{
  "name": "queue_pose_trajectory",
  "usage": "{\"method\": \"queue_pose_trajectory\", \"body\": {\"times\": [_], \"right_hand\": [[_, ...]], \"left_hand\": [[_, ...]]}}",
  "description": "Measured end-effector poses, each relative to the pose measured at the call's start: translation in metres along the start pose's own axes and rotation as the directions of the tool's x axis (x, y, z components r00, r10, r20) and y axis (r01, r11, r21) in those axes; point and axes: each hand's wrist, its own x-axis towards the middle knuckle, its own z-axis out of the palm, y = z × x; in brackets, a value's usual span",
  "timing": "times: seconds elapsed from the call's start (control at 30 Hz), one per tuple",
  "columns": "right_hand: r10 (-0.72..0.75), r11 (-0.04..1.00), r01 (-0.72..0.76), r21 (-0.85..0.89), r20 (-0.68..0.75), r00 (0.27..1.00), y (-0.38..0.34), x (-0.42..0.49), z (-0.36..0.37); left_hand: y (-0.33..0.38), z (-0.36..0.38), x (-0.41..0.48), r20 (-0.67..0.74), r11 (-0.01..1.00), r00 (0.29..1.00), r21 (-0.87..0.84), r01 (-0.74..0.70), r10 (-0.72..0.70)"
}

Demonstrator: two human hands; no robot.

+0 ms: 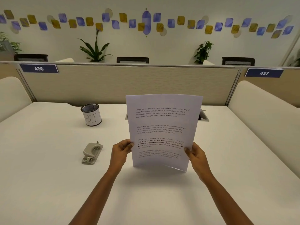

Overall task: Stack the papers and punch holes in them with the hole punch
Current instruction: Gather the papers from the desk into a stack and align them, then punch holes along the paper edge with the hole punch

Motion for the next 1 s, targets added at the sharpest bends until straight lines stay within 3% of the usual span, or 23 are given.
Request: {"method": "queue_pose_trajectory", "body": {"times": [0.2, 0.33, 0.4, 0.47, 0.6, 0.67, 0.77, 1.0], "right_hand": [[0.038, 0.999, -0.037, 0.016, -0.038, 0.999, 0.007, 0.000, 0.001], [0.144, 0.989, -0.141, 0.054, -0.055, 0.988, 0.012, 0.001, 0.004], [0.196, 0.980, -0.193, 0.051, -0.061, 0.979, 0.017, 0.000, 0.005], [0.259, 0.965, -0.254, 0.068, -0.074, 0.963, 0.024, -0.001, 0.006], [0.360, 0.929, -0.355, 0.102, -0.044, 0.932, 0.035, -0.005, 0.005], [0.389, 0.917, -0.383, 0.109, -0.030, 0.921, 0.038, -0.007, 0.005], [0.420, 0.904, -0.417, 0.097, -0.018, 0.907, 0.040, -0.009, 0.006], [0.457, 0.887, -0.455, 0.077, -0.014, 0.889, 0.036, -0.013, 0.010]], "left_hand": [[0.004, -0.007, 0.007, 0.047, 0.998, 0.998, 0.041, 0.040, -0.042], [0.004, -0.026, 0.019, -0.028, 0.938, 0.998, 0.341, 0.055, -0.048], [0.000, -0.041, 0.023, -0.122, 0.817, 0.991, 0.576, 0.033, 0.046], [-0.004, -0.059, 0.028, -0.220, 0.700, 0.972, 0.706, 0.103, 0.078], [-0.010, -0.095, 0.039, -0.377, 0.420, 0.924, 0.830, 0.367, -0.063], [-0.016, -0.112, 0.043, -0.430, 0.367, 0.888, 0.810, 0.458, -0.160], [-0.025, -0.131, 0.049, -0.457, 0.456, 0.835, 0.699, 0.551, -0.307], [-0.021, -0.135, 0.067, -0.363, 0.674, 0.824, 0.476, 0.566, -0.436]]}}
